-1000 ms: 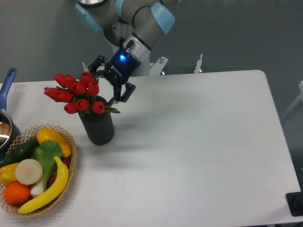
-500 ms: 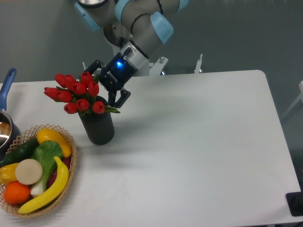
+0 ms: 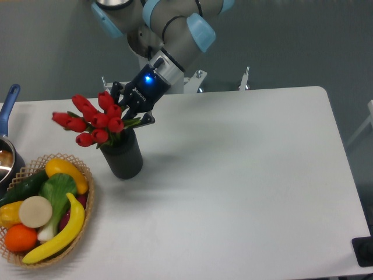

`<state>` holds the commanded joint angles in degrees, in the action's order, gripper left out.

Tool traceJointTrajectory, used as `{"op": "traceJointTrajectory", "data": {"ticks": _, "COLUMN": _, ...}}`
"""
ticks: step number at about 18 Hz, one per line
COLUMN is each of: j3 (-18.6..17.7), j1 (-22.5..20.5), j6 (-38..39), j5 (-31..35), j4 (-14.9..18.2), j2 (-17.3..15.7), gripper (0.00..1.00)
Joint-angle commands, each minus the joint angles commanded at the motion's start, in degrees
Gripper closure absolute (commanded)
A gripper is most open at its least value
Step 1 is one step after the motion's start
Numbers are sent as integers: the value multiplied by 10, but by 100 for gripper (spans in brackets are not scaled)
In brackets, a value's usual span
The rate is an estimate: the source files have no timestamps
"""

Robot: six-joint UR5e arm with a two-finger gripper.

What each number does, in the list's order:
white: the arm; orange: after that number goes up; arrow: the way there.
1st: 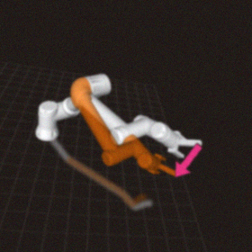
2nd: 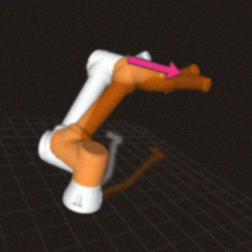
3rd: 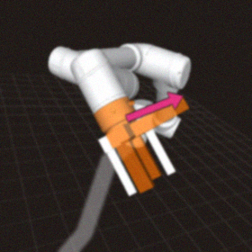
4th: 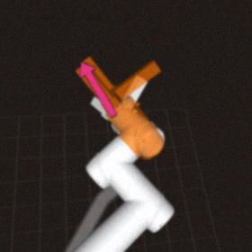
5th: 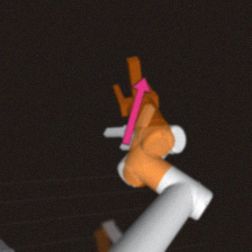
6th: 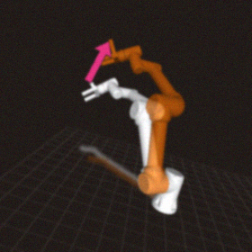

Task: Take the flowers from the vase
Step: 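Lift the gripped tulips straight up out of the black vase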

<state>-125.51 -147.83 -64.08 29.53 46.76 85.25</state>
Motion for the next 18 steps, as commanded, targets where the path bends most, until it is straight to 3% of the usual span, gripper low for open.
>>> {"op": "traceJointTrajectory", "data": {"ticks": 12, "j3": 11, "j1": -7, "j6": 38, "j5": -23, "j4": 0, "j2": -15, "gripper": 100}}
{"op": "traceJointTrajectory", "data": {"ticks": 18, "j3": 8, "j1": -18, "j6": 55, "j5": -30, "j4": 4, "j2": -46, "gripper": 100}}
